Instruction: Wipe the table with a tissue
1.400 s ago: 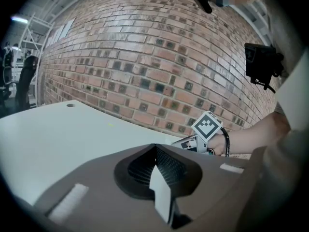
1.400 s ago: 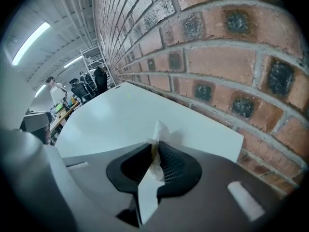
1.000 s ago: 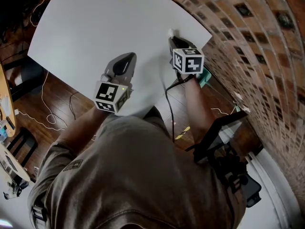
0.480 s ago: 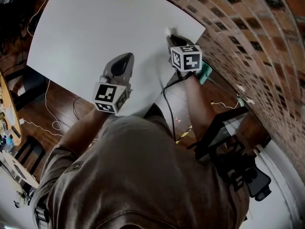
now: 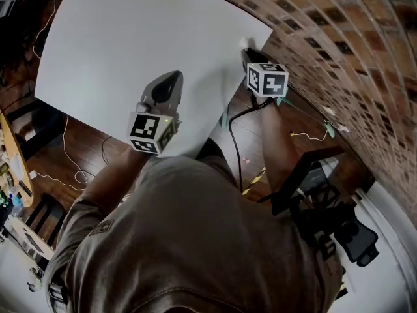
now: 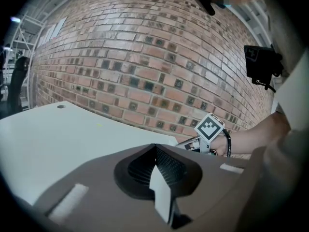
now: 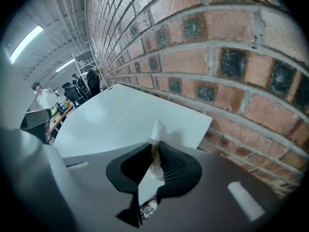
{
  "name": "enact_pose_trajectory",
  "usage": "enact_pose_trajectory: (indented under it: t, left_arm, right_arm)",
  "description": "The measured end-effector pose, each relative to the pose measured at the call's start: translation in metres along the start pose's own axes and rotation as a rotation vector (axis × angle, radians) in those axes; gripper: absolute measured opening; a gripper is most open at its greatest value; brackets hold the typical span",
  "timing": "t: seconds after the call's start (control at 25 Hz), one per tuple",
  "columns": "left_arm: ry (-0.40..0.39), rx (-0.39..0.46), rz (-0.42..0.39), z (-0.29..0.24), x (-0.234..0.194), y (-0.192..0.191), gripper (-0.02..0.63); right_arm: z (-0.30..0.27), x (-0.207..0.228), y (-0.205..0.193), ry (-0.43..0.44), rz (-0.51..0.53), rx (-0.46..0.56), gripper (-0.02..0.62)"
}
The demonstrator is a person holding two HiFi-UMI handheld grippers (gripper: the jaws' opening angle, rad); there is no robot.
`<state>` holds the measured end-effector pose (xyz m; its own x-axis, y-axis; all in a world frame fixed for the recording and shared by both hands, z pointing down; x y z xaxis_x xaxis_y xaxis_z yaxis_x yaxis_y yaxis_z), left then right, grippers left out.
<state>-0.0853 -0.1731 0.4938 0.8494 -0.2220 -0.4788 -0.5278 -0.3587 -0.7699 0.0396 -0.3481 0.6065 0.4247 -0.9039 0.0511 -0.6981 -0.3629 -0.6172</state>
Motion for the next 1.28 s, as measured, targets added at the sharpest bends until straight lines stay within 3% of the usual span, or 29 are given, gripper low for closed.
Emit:
enact_pose_trajectory:
  t: [0.28, 0.84, 1.28]
  left_arm:
    - [0.024, 0.016, 0.010, 0.009, -0.009, 0.001, 0.002]
    - [0.072, 0.027, 0.003, 0.026, -0.026, 0.008, 0.002]
    - [0.026, -0.006, -0.030, 0.011, -0.003, 0.002, 0.002]
  right_arm:
    - [-0.004, -0.006, 0.002, -0.004, 0.007, -0.007, 0.061]
    - [-0.034, -0.095, 0.033, 0.155, 0.108, 0.020, 0.061]
    - [-0.016, -0.052, 0.013, 0.095, 0.043, 0.033, 0.061]
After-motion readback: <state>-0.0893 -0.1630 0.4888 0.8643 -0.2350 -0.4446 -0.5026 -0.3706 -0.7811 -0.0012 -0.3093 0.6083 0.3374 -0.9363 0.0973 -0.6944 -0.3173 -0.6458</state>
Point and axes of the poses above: the fingertips, and each gripper's own axes: z backward along the fingers, x to its right, y out of its top, the point moved 1 cm from there along z, backward along the fingers, and after that the axes turned 14 degrees about z, right-handed, at the moved point
